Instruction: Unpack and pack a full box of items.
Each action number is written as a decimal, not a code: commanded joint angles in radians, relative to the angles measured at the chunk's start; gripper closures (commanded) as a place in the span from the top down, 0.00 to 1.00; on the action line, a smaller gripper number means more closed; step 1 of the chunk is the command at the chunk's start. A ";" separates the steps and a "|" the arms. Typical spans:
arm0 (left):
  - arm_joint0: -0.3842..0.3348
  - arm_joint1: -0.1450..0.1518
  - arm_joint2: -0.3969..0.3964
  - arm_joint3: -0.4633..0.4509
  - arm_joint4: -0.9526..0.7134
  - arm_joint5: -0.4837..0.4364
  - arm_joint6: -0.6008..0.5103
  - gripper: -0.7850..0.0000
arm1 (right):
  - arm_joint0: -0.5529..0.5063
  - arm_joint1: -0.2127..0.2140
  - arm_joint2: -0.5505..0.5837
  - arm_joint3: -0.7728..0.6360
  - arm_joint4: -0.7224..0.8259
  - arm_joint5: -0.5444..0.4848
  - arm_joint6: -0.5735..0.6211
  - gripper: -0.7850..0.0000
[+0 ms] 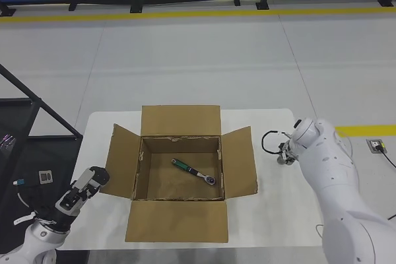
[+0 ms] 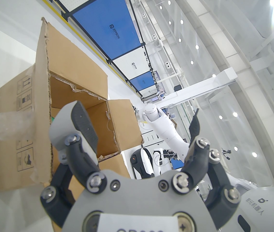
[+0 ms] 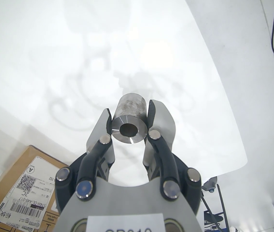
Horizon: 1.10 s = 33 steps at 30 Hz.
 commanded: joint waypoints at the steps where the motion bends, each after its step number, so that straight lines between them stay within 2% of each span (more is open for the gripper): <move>1: 0.000 0.000 0.000 0.000 0.000 0.000 0.000 1.00 | 0.003 0.002 -0.001 0.014 0.007 -0.002 -0.006 0.00; 3: 0.000 0.000 0.000 0.000 0.000 0.000 0.000 1.00 | 0.007 0.004 -0.003 0.027 0.013 -0.002 -0.013 0.00; 4: 0.000 0.000 0.000 0.000 0.000 0.000 0.000 1.00 | 0.009 0.004 -0.004 0.033 0.016 -0.003 -0.015 0.05; 6: 0.000 0.000 0.000 0.000 0.000 0.000 0.000 1.00 | 0.013 0.005 -0.007 0.044 0.023 -0.004 -0.019 0.31; 8: 0.000 0.000 0.000 0.000 0.000 0.000 0.000 1.00 | 0.016 0.006 -0.010 0.053 0.030 -0.004 -0.023 0.45; 13: 0.000 0.000 0.000 0.000 0.000 0.000 0.000 1.00 | 0.026 0.007 -0.021 0.072 0.041 -0.004 -0.028 0.58; 15: 0.000 0.000 0.000 0.000 0.000 0.000 0.000 1.00 | 0.029 0.007 -0.025 0.077 0.045 -0.002 -0.030 0.58; 16: 0.000 0.000 0.000 0.000 0.000 0.000 0.000 1.00 | 0.031 0.007 -0.027 0.078 0.047 0.000 -0.031 0.62; 18: 0.000 0.000 0.000 0.000 0.000 0.000 0.000 1.00 | 0.037 0.009 -0.031 0.079 0.050 0.003 -0.031 0.60; 24: 0.000 0.000 0.000 0.000 0.000 0.000 0.000 1.00 | 0.052 0.024 -0.019 0.031 0.088 -0.007 -0.047 0.70; 25: 0.000 0.000 0.000 0.000 0.000 0.000 0.000 1.00 | 0.055 0.028 -0.015 0.011 0.097 -0.019 -0.047 0.77; 27: 0.000 0.000 0.000 0.000 0.000 0.000 0.000 1.00 | 0.059 0.032 -0.019 -0.043 0.097 -0.037 -0.040 1.00; 30: 0.000 0.000 0.000 0.000 0.000 0.000 0.000 1.00 | 0.054 0.025 -0.048 -0.174 0.093 -0.066 0.008 1.00; 33: 0.000 0.000 0.000 0.000 0.000 0.000 0.000 1.00 | -0.012 0.008 -0.105 -0.419 0.096 -0.103 0.106 1.00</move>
